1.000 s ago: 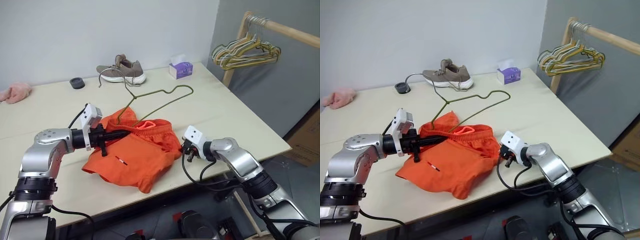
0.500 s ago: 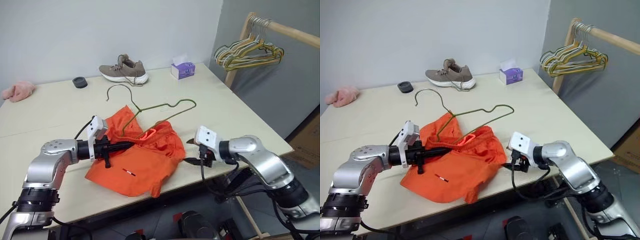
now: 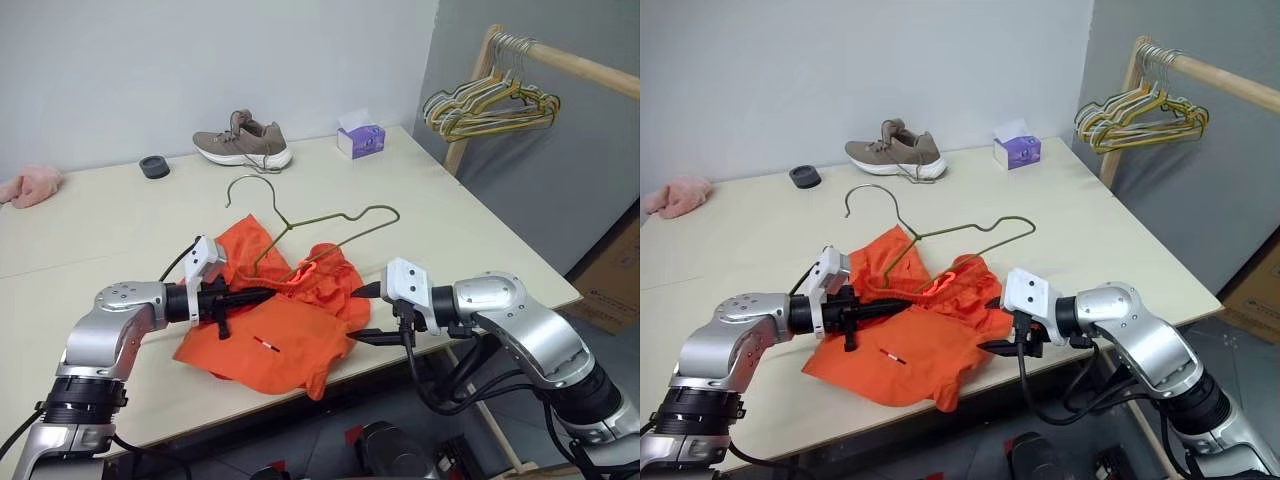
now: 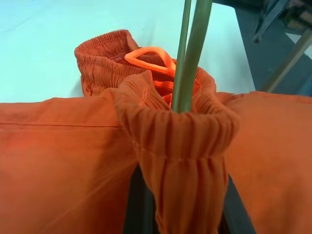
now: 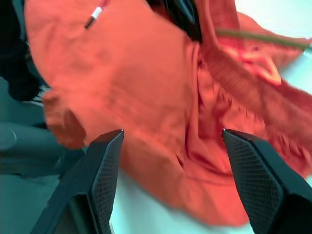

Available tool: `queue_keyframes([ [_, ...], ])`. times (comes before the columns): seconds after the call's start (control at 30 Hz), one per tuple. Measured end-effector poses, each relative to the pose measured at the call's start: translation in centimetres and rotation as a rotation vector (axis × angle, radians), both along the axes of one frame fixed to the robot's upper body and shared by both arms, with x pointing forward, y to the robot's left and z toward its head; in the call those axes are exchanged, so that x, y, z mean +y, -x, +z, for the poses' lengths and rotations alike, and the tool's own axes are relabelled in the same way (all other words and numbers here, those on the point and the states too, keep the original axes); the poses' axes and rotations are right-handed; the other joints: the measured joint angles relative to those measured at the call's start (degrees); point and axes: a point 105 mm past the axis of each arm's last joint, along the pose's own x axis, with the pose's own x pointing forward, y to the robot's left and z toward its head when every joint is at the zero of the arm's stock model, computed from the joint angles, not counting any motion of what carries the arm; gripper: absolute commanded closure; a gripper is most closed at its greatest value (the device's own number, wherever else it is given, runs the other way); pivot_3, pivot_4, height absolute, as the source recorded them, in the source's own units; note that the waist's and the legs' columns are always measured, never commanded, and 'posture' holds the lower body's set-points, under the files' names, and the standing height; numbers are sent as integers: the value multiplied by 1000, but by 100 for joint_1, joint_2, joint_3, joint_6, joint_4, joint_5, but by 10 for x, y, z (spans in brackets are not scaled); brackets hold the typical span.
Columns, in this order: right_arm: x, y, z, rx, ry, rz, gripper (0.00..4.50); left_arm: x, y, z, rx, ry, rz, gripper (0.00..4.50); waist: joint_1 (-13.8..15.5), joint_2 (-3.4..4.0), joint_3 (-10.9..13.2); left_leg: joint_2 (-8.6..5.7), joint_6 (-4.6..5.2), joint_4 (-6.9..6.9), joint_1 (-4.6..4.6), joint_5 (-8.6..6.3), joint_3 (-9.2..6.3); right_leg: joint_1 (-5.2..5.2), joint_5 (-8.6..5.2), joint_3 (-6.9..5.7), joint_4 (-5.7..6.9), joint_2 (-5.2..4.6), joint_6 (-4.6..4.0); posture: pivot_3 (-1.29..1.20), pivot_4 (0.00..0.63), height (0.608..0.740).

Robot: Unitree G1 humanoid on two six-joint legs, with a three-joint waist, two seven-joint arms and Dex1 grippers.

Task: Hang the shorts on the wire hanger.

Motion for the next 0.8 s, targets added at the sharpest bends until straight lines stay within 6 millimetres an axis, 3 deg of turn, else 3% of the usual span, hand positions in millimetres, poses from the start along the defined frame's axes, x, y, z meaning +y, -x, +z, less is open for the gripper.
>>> queue_keyframes([
  [0.03, 0, 0, 0, 1, 1, 0, 1075, 0, 0, 0, 3, 0, 0, 4500, 2, 0, 0, 0, 0, 0, 0, 0, 0, 0, 0, 1, 0, 0, 0, -275, 10, 740],
  [0.27, 5, 1, -1, -1, -8, 1, 1035, 1, -2, -2, -9, -17, 22, 2499, 3, 0, 0, 0, 0, 0, 0, 0, 1, -1, 0, 1, 0, 0, -1, -278, 11, 740],
  [0.47, 25, 0, -4, 5, 1, 10, 1035, -2, -2, -4, -21, -27, 6, 2499, -8, 0, 0, 0, 0, 0, 0, 0, 0, -1, 0, 2, 0, 0, -1, -285, 12, 740],
  [0.67, 26, 3, -40, 29, 151, 33, 1035, -7, -1, -7, -14, -30, -8, 2499, 9, -1, -1, 0, 0, -1, -3, 0, 0, -3, -1, 1, -3, 0, -2, -283, 14, 740],
  [0.8, 15, 6, -57, -55, 282, 108, 1035, -6, -2, -9, -9, -33, -6, 3419, 9, -1, -1, -1, 0, -1, -1, 0, 1, -3, -1, 1, -3, 0, -2, -281, 14, 740],
])
